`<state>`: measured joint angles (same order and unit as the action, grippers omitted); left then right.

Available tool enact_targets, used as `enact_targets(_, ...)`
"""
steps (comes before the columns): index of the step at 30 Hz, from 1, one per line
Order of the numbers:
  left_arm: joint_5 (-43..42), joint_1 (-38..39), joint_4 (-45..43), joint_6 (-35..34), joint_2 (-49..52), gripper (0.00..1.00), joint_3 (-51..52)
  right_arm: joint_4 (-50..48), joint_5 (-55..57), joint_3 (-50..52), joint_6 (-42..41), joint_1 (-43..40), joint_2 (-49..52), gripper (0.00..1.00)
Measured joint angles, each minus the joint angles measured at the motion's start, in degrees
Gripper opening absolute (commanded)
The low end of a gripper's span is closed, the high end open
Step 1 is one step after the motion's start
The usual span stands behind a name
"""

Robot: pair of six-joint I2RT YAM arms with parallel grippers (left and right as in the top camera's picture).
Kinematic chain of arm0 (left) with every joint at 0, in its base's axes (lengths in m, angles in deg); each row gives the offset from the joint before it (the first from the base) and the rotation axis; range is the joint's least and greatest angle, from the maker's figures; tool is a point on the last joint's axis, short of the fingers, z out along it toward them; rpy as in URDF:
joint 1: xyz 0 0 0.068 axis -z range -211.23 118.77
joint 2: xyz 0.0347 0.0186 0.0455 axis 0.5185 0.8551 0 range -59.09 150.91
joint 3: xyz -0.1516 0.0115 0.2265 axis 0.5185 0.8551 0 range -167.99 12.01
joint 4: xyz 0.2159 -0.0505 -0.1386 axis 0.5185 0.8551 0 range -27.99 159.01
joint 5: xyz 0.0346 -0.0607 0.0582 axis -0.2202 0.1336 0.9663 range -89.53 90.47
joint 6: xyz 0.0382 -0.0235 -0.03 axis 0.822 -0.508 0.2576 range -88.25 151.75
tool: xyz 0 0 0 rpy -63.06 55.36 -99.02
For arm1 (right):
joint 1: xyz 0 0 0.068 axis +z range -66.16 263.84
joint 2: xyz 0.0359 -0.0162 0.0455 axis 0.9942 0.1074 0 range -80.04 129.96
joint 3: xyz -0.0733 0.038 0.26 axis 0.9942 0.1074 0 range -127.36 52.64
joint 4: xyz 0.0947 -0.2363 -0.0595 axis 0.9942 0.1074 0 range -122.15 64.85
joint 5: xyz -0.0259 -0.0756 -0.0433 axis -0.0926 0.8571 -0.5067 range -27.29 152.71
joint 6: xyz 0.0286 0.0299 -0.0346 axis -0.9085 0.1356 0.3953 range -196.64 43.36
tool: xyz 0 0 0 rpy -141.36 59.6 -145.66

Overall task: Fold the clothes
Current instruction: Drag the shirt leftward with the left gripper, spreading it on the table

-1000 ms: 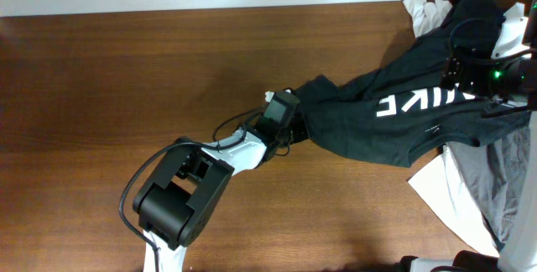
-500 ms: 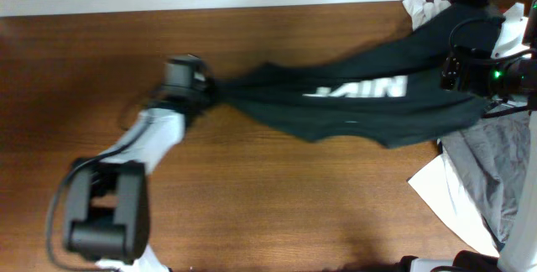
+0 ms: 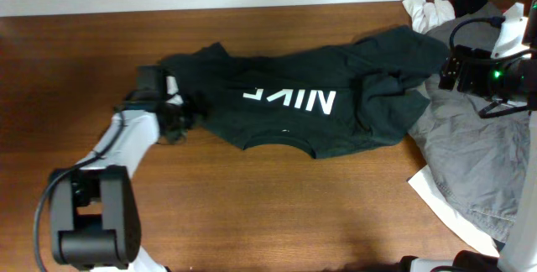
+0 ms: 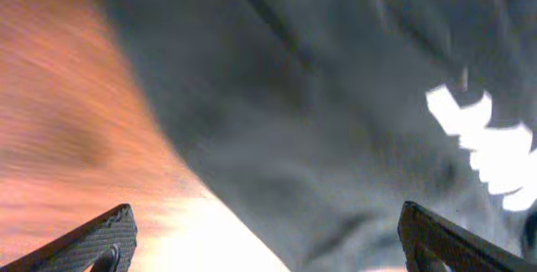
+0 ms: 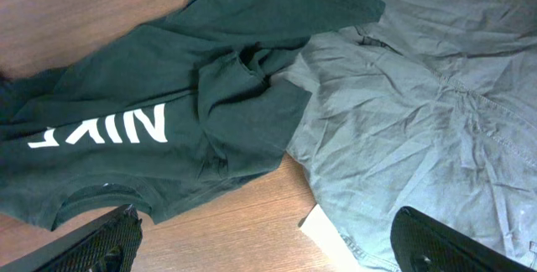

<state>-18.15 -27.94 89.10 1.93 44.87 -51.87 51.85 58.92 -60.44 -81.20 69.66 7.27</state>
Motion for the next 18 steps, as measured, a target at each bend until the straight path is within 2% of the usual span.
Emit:
enact_targets(4,-0.35,6.43,0.17,-2.4,1.2,0.98,0.96,0.0,-0.02,0.0,0.02,0.0,0.0,0.99)
enact_targets(7,0.22,10.69,-0.17,-4.7,2.45,0.89,1.03,0.0,0.0,0.0,-0.02,0.0,0.0,0.99)
enact_targets(8,0.44,11.39,-0.15,-5.22,2.67,0.76,1.03,0.0,-0.02,0.0,0.02,0.0,0.0,0.99)
enact_targets(10,0.72,12.85,-0.22,-6.62,3.32,0.38,0.74,0.0,0.0,0.0,0.02,0.0,0.0,0.99)
enact_targets(11,0.85,13.38,-0.28,-7.41,3.93,0.23,0.59,0.02,-0.02,0.0,0.04,0.0,0.0,0.99)
enact_targets(13,0.81,13.73,-0.33,-7.98,4.94,0.02,0.48,0.0,-0.02,0.0,-0.02,0.0,0.0,0.99)
enact_targets(18,0.76,13.4,0.15,-8.61,5.99,0.0,0.39,0.0,-0.02,0.0,0.0,0.0,0.0,0.99)
